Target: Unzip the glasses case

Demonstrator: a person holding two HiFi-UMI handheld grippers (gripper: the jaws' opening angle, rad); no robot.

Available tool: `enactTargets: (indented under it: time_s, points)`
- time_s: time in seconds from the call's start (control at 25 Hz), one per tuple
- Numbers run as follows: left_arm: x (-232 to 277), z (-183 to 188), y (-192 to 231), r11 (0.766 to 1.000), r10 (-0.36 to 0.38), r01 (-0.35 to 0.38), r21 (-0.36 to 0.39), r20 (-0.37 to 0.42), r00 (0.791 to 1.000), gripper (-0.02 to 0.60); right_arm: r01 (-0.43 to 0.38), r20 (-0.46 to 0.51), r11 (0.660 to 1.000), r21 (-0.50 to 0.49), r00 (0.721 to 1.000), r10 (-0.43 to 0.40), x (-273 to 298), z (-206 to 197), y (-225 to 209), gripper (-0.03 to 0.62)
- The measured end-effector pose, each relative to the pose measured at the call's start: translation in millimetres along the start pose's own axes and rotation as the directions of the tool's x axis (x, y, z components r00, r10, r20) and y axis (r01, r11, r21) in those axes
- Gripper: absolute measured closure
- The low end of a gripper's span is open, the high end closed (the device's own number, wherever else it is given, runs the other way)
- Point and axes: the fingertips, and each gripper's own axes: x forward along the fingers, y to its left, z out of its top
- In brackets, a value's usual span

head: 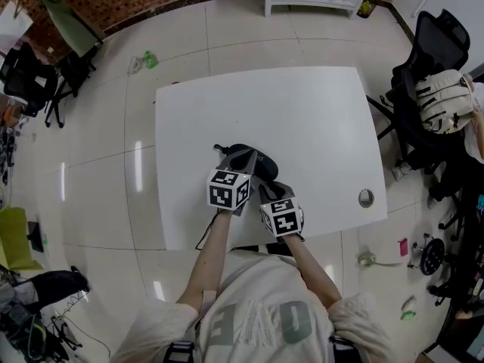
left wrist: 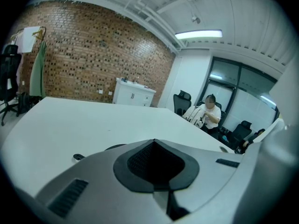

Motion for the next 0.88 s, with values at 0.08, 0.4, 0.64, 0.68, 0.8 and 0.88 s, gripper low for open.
enactTargets:
  time_s: [0.08,0.4,0.64,0.68,0.8,0.88]
  points:
    - [-0.4,0.4,0.7,1.0,-0.002,0.002,0.0,-0.001,1.0,0.584,0.01,0.008,0.999,0.044,1.0,-0.01,0.2,2.1,-0.6,0.54]
    - [1.9,2.1,0.8,1.0,-0.011,0.011,-0.005,0.005,1.0,0.584,0.006,0.018,0.989,0.149,1.0,-0.008,4.2,7.8,-1.4,0.592]
    - [0.8,0.7,0.4,1.0,-0.018,0.018,-0.008,0.01,1.0,0.584,0.021,0.036,0.996,0.088,0.999,-0.024,-2.0,4.5,0.0,0.594]
    - [1.0,0.8,0.4,1.0,-0.018,0.018,-0.007,0.011,1.0,0.584,0.026,0.034,0.997,0.076,0.999,-0.029,-4.1,3.0,-1.6,0.595]
    - [0.9,1.5,0.8,1.0,-0.014,0.014,-0.003,0.014,1.0,0.584,0.046,0.039,0.997,0.061,0.998,-0.049,-13.8,0.2,-10.8,0.595]
    - [0.1,1.0,1.5,1.0,-0.009,0.009,-0.001,0.017,1.0,0.584,0.045,0.058,0.997,0.061,0.997,-0.049,-17.9,1.0,-15.8,0.595]
